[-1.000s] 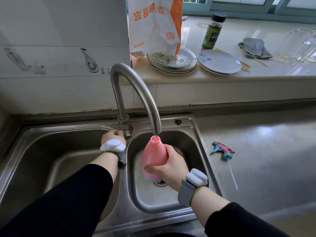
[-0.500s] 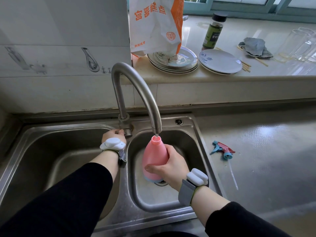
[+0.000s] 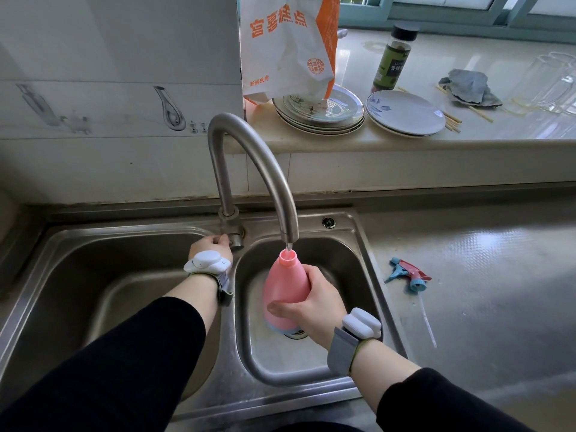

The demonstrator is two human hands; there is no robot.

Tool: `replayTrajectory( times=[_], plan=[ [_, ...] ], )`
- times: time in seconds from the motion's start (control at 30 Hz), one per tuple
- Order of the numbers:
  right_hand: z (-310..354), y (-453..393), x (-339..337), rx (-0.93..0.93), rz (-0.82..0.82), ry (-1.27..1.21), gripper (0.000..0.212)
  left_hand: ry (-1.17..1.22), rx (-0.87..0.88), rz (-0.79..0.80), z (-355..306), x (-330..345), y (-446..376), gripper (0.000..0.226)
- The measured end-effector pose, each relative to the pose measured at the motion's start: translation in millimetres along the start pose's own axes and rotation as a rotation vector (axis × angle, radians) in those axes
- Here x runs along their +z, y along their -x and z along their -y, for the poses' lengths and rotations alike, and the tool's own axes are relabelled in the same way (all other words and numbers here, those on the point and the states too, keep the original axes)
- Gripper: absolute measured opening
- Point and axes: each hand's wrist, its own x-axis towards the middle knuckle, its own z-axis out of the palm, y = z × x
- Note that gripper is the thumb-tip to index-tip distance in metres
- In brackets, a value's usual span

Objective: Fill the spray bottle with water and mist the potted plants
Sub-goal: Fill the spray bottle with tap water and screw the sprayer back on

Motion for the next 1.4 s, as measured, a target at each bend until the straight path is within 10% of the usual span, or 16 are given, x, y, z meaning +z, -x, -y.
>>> replayTrajectory(
  times=[1.4],
  plan=[
    [-14.9, -5.7, 6.3, 0.049, 0.017, 0.011, 0.075, -0.092, -0.002, 0.026, -3.6, -4.2, 0.9, 0.043]
  ],
)
